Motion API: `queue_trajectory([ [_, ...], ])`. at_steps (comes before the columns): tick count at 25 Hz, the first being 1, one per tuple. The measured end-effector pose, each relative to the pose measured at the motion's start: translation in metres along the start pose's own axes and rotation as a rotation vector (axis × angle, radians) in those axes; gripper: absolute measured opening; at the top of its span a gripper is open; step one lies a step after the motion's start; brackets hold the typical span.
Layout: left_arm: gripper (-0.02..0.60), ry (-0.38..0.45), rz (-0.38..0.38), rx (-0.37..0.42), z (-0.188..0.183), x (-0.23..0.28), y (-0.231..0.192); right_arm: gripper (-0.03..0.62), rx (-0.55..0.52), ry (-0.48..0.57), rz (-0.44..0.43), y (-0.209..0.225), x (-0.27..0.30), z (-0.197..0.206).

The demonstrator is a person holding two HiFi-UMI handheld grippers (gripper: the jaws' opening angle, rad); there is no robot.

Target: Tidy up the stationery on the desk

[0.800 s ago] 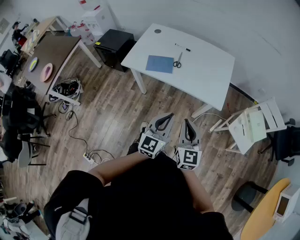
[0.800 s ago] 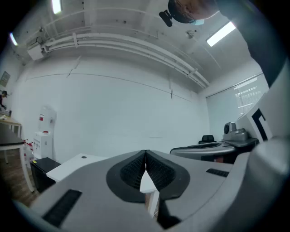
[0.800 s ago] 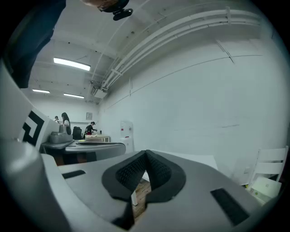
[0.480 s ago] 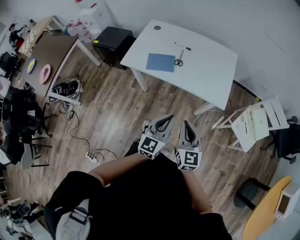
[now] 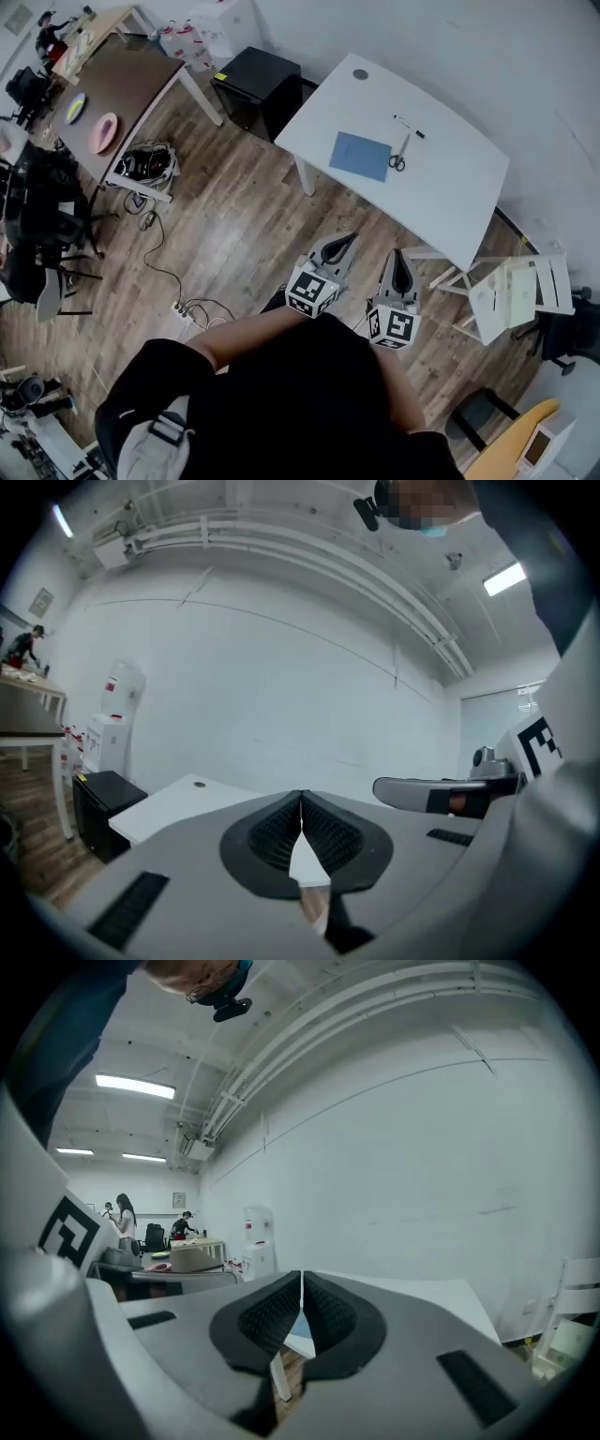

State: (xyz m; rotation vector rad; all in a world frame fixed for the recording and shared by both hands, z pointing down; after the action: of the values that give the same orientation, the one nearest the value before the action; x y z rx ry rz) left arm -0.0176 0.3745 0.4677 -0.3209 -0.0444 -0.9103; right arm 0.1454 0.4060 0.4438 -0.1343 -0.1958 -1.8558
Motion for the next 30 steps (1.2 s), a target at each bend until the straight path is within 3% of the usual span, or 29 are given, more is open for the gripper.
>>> queue_trajectory([
  [3, 0.014, 0.015, -0.058, -0.016, -0.015, 0.01, -0.052, 0.034, -0.014, -0.012, -0.032, -0.016, 0.041, -0.008],
  [7, 0.014, 0.018, -0.043, 0.005, -0.027, 0.022, -0.101, 0.034, -0.043, -0.033, -0.045, -0.037, 0.088, -0.013],
  [11, 0.014, 0.017, -0.006, 0.003, -0.031, 0.036, -0.132, 0.034, -0.047, -0.059, 0.0, -0.043, 0.12, -0.012],
  [15, 0.014, 0.046, 0.003, 0.008, -0.037, 0.046, -0.152, 0.034, -0.027, -0.105, 0.071, -0.024, 0.131, -0.005],
  [21, 0.015, 0.048, -0.105, 0.003, -0.039, 0.065, -0.176, 0.034, -0.008, -0.134, 0.052, -0.007, 0.173, -0.004],
  [26, 0.015, 0.021, -0.111, 0.013, -0.037, 0.101, -0.206, 0.035, 0.013, -0.148, 0.003, 0.017, 0.223, 0.001],
  [30, 0.015, -0.056, -0.211, 0.009, -0.033, 0.131, -0.239, 0.035, -0.076, -0.185, -0.066, 0.046, 0.266, 0.009],
])
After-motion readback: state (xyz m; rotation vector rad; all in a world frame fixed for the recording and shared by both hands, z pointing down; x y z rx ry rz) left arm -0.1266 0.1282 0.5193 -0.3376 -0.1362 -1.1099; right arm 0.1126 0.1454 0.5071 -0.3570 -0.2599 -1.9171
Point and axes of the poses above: the fingertips, and each gripper's own axes: x forward along the fingers, y to its right, z out of its underside, the point moved 8 cm from there along -x, backward along the fingers, and after that the axes turned 3 degrees about -y, right-handed, at the moved point
